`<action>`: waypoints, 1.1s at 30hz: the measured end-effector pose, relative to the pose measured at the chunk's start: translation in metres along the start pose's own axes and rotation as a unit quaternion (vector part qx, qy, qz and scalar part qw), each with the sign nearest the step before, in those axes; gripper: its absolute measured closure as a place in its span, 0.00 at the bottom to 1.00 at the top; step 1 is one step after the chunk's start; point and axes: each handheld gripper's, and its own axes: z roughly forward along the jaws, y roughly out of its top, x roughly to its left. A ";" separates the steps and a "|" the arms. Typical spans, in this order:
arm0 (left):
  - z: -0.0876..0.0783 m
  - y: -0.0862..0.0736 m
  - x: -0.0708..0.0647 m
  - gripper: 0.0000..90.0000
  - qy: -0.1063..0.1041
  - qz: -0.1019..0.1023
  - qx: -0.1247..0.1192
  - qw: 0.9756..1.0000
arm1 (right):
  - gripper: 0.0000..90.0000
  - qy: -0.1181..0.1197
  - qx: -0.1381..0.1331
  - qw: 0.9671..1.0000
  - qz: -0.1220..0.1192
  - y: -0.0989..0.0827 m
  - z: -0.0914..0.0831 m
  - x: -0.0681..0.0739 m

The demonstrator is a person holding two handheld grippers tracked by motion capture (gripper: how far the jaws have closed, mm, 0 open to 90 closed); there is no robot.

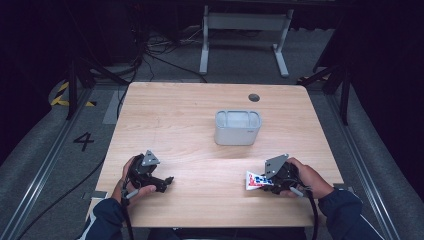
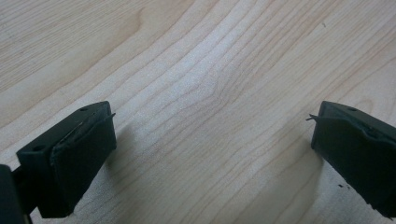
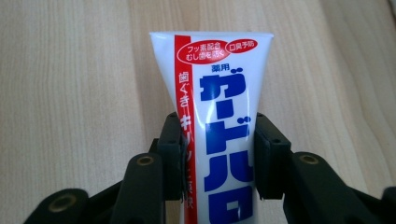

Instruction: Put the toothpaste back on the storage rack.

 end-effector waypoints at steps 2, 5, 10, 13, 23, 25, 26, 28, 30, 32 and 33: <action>0.000 0.000 0.000 0.00 0.000 0.000 0.000 1.000 | 0.69 0.001 -0.005 1.000 0.002 -0.002 -0.002 -0.001; 0.000 0.000 0.000 0.00 0.000 0.000 0.000 1.000 | 0.70 -0.002 -0.012 1.000 0.011 -0.006 -0.008 -0.001; 0.000 0.000 0.000 0.00 0.000 0.000 0.000 1.000 | 0.70 -0.009 -0.046 0.998 0.048 -0.024 -0.028 -0.006; 0.000 0.000 0.000 0.00 0.000 0.001 0.000 1.000 | 0.70 -0.014 -0.053 0.997 0.056 -0.029 -0.032 -0.007; 0.000 0.000 0.000 0.00 -0.001 0.001 0.000 1.000 | 0.71 -0.019 -0.092 0.992 0.079 -0.033 -0.042 -0.010; 0.001 0.000 0.000 0.00 -0.002 0.000 0.000 1.000 | 0.71 -0.025 -0.100 0.991 0.082 -0.033 -0.044 -0.010; 0.001 0.000 0.000 0.00 -0.001 0.000 -0.001 1.000 | 0.71 -0.026 -0.104 0.991 0.081 -0.034 -0.046 -0.010; 0.001 0.001 0.000 0.00 -0.001 0.001 -0.001 1.000 | 0.71 -0.028 -0.112 0.990 0.085 -0.033 -0.048 -0.010; 0.001 0.001 0.000 0.00 -0.001 0.001 -0.001 1.000 | 0.71 -0.031 -0.119 0.988 0.089 -0.033 -0.050 -0.011; 0.001 0.001 0.000 0.00 -0.001 0.001 -0.001 1.000 | 0.71 -0.038 -0.129 0.986 0.095 -0.033 -0.053 -0.011; 0.001 0.001 0.000 0.00 -0.001 0.001 -0.001 1.000 | 0.71 -0.035 -0.131 0.986 0.096 -0.033 -0.053 -0.011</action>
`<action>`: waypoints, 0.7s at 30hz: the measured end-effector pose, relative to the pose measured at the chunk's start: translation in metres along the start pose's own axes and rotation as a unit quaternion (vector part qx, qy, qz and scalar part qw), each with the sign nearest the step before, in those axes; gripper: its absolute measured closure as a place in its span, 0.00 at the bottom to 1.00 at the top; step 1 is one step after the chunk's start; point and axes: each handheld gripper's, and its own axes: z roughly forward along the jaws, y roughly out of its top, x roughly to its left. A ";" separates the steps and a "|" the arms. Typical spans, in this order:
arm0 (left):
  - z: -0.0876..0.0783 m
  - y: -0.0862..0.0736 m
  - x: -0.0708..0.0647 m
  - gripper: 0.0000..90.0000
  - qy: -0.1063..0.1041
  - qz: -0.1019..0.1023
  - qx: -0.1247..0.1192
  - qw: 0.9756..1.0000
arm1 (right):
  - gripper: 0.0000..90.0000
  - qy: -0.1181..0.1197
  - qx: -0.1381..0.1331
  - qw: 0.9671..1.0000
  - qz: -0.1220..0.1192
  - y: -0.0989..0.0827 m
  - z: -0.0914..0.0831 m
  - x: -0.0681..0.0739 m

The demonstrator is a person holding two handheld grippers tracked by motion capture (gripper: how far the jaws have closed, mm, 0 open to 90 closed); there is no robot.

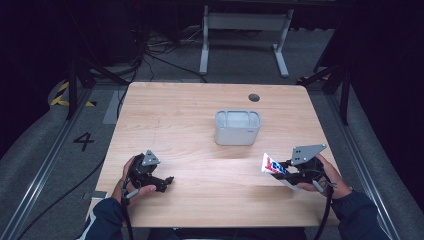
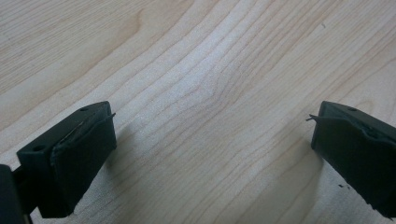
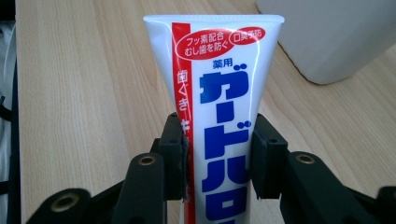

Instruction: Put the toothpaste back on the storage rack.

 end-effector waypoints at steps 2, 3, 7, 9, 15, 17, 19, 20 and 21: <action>0.000 0.000 0.000 0.00 0.001 0.002 -0.001 1.000 | 0.71 -0.006 -0.002 1.000 -0.002 0.000 -0.001 0.000; 0.000 0.000 0.000 0.00 0.001 0.002 0.000 1.000 | 0.71 -0.007 -0.005 1.000 -0.001 0.001 -0.001 0.000; 0.000 0.001 0.001 0.00 0.001 0.005 0.000 1.000 | 0.70 -0.016 -0.015 1.000 0.008 0.003 -0.004 0.000; 0.000 0.001 0.001 0.00 0.001 0.005 0.000 1.000 | 0.70 -0.020 -0.021 1.000 0.010 0.005 -0.005 0.000; 0.000 0.000 0.000 0.00 -0.002 0.002 0.001 1.000 | 0.70 -0.027 -0.036 0.999 0.011 0.010 -0.009 0.004; 0.000 0.000 0.000 0.00 -0.002 0.002 0.000 1.000 | 0.70 -0.030 -0.042 0.999 0.010 0.011 -0.010 0.004; 0.000 0.001 0.000 0.00 -0.002 0.003 0.000 1.000 | 0.70 -0.034 -0.047 0.998 0.013 0.013 -0.011 0.004; 0.000 0.001 0.000 0.00 -0.002 0.003 0.001 1.000 | 0.70 -0.036 -0.050 0.998 0.014 0.014 -0.012 0.004; 0.000 0.001 0.000 0.00 -0.002 0.002 0.000 1.000 | 0.70 -0.038 -0.052 0.998 0.014 0.014 -0.013 0.004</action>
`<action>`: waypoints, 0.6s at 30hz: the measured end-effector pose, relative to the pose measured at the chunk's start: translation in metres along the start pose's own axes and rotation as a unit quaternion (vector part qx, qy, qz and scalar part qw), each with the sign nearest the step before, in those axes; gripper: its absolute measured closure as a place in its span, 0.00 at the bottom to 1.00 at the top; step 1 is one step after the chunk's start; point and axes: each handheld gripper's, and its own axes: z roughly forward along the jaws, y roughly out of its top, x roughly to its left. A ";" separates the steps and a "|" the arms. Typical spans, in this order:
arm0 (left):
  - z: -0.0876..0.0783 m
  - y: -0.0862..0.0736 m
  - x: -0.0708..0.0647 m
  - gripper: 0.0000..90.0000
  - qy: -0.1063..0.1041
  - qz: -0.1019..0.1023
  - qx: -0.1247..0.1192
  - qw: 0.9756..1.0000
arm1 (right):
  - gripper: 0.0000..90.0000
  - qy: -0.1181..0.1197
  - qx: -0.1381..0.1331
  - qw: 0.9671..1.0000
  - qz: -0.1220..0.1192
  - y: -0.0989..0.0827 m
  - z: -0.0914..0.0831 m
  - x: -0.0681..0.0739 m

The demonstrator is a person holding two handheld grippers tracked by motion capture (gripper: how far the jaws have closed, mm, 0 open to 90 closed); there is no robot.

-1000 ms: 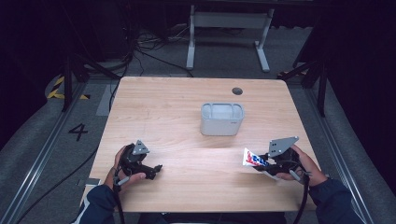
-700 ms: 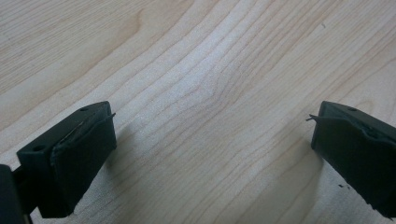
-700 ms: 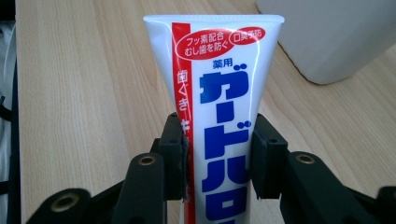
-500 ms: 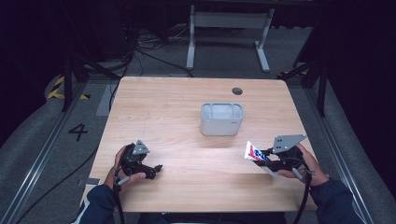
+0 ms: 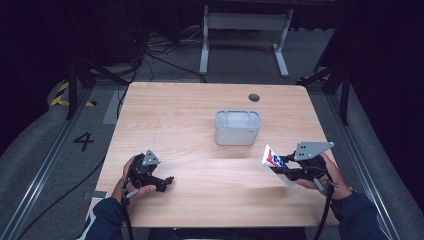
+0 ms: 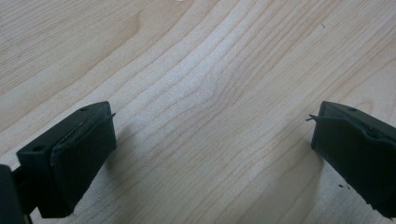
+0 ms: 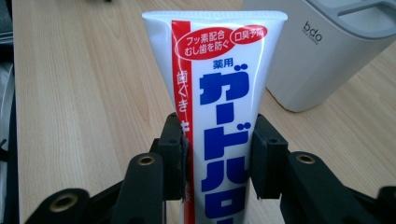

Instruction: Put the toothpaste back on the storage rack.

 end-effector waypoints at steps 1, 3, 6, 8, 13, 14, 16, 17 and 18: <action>0.000 0.000 0.000 0.00 0.000 0.000 0.000 1.000 | 0.70 -0.004 -0.004 1.000 0.002 0.001 -0.001 0.000; 0.000 0.000 0.000 0.00 0.000 0.000 0.000 1.000 | 0.70 -0.014 -0.011 1.000 0.004 0.003 -0.002 -0.001; 0.000 0.000 0.000 0.00 0.000 0.000 0.000 1.000 | 0.70 -0.025 -0.020 0.999 0.005 0.005 -0.005 -0.002; 0.000 0.000 0.000 0.00 0.000 0.000 0.000 1.000 | 0.70 -0.026 -0.024 0.999 0.008 0.008 -0.006 -0.002; 0.000 0.000 0.000 0.00 0.000 0.001 0.000 1.000 | 0.70 -0.037 -0.036 0.999 0.008 0.016 -0.007 -0.002; 0.000 0.000 0.000 0.00 0.000 0.000 0.000 1.000 | 0.70 -0.038 -0.041 0.998 0.006 0.018 -0.007 -0.002; 0.000 0.000 0.000 0.00 0.000 0.001 0.000 1.000 | 0.70 -0.039 -0.047 0.998 0.007 0.022 -0.008 -0.002; 0.000 0.000 0.000 0.00 -0.001 0.000 0.000 1.000 | 0.70 -0.041 -0.054 0.998 0.007 0.024 -0.009 -0.002; 0.000 0.000 0.000 0.00 0.000 0.000 0.000 1.000 | 0.70 -0.042 -0.059 0.997 0.007 0.026 -0.010 -0.002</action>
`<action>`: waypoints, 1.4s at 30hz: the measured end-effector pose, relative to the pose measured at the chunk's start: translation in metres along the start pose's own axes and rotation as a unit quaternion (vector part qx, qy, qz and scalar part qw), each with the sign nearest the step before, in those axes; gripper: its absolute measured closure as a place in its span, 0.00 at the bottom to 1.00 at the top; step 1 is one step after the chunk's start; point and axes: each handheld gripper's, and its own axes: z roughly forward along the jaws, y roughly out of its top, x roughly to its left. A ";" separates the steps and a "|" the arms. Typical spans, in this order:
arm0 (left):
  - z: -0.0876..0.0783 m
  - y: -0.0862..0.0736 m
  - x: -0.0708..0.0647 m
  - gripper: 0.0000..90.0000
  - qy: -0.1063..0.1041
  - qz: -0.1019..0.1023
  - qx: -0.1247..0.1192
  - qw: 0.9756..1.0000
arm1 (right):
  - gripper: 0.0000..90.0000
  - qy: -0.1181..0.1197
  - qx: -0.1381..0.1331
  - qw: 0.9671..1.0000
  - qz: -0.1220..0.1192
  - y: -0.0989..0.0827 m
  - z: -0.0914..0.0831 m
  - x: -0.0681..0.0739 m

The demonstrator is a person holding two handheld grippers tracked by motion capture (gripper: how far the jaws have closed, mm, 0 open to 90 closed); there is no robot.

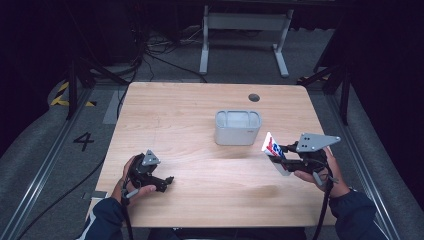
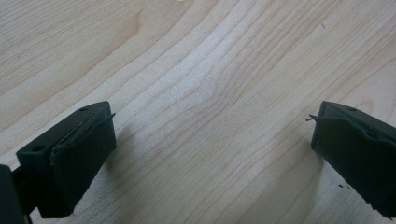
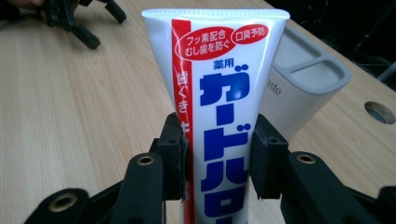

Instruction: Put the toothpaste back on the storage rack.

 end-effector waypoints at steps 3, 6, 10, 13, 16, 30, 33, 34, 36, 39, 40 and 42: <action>0.000 0.000 0.000 0.00 0.000 0.000 0.001 1.000 | 0.70 -0.004 -0.013 1.000 0.002 0.005 -0.002 -0.001; 0.000 0.000 0.000 0.00 0.000 -0.001 0.001 1.000 | 0.70 -0.011 -0.021 1.000 0.005 0.009 -0.002 -0.003; 0.000 0.000 0.000 0.00 0.000 0.000 0.002 1.000 | 0.70 -0.017 -0.031 0.999 0.002 0.017 -0.002 -0.004; 0.000 0.000 0.000 0.00 0.000 0.000 0.002 1.000 | 0.70 -0.017 -0.040 0.999 0.004 0.021 -0.003 -0.003; 0.000 0.000 0.000 0.00 0.000 0.000 0.002 1.000 | 0.70 -0.017 -0.049 0.999 -0.001 0.029 -0.002 -0.003; 0.000 0.000 0.000 0.00 0.000 0.000 0.002 1.000 | 0.70 -0.013 -0.063 0.998 -0.003 0.048 0.006 -0.004; 0.000 0.000 0.000 0.00 0.000 0.000 0.001 1.000 | 0.70 -0.015 -0.066 0.998 -0.005 0.052 0.008 -0.005; 0.000 0.000 0.000 0.00 0.000 0.000 0.002 1.000 | 0.70 -0.016 -0.066 0.998 -0.004 0.053 0.009 -0.006; 0.000 0.000 0.000 0.00 0.000 0.000 0.002 1.000 | 0.70 -0.017 -0.070 0.997 -0.001 0.054 0.009 -0.007; 0.000 0.000 0.000 0.00 0.000 0.000 0.001 1.000 | 0.70 -0.020 -0.078 0.997 0.000 0.058 0.010 -0.009; 0.000 0.000 0.000 0.00 0.000 0.000 0.002 1.000 | 0.70 -0.020 -0.079 0.997 0.000 0.059 0.011 -0.010; 0.000 0.000 0.000 0.00 0.000 0.000 0.002 1.000 | 0.70 -0.021 -0.081 0.996 0.001 0.061 0.012 -0.011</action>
